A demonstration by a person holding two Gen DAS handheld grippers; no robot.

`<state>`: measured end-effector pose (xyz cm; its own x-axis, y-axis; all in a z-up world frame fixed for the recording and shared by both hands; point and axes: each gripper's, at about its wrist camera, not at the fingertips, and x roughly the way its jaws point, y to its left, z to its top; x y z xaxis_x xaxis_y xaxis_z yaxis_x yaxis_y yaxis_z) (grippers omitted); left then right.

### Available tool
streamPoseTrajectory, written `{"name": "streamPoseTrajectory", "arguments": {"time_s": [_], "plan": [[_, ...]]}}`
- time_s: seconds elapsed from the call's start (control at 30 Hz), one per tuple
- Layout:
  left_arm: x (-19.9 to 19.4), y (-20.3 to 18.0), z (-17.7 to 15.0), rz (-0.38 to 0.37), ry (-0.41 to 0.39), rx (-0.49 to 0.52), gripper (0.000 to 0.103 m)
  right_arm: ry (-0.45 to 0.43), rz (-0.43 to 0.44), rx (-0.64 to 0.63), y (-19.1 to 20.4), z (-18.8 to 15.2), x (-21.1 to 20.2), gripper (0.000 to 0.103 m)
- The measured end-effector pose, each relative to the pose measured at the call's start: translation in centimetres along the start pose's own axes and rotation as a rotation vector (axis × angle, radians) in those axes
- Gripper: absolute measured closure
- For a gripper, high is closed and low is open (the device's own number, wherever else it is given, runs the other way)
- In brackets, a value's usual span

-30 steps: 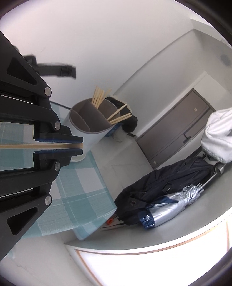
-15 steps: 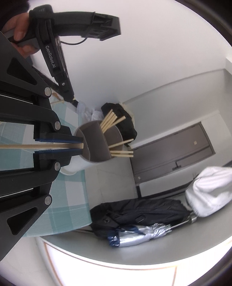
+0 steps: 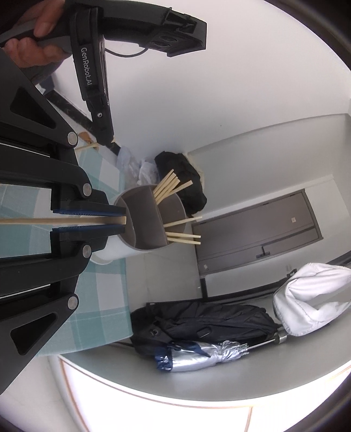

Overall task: Organize utensils
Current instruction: 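Raise both held chopsticks up over the utensil holder's opening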

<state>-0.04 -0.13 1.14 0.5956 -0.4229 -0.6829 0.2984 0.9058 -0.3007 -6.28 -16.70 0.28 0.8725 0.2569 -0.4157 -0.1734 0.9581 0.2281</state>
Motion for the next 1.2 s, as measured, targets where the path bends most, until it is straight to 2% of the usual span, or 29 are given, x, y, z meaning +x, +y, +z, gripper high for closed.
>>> {"name": "streamPoseTrajectory", "arguments": {"time_s": [0.3,0.57,0.8,1.07,1.2], "plan": [[-1.3,-0.7,0.8,-0.009,0.021,0.041,0.101,-0.008,0.02,-0.021,0.6,0.5,0.1,0.098],[-2.9,-1.1,3.7,-0.059,0.017,0.037,0.101,-0.061,0.041,-0.02,0.8,2.9,-0.3,0.098],[-4.2,-2.3,7.4,-0.095,-0.003,0.054,0.101,-0.12,0.049,-0.045,0.7,7.1,-0.2,0.098],[-6.3,-3.1,13.1,-0.144,-0.048,0.056,0.101,-0.233,0.077,-0.096,1.0,14.4,0.9,0.098],[-6.5,-3.0,15.5,-0.134,-0.073,0.059,0.101,-0.289,0.095,-0.124,1.5,17.3,2.2,0.098]]}}
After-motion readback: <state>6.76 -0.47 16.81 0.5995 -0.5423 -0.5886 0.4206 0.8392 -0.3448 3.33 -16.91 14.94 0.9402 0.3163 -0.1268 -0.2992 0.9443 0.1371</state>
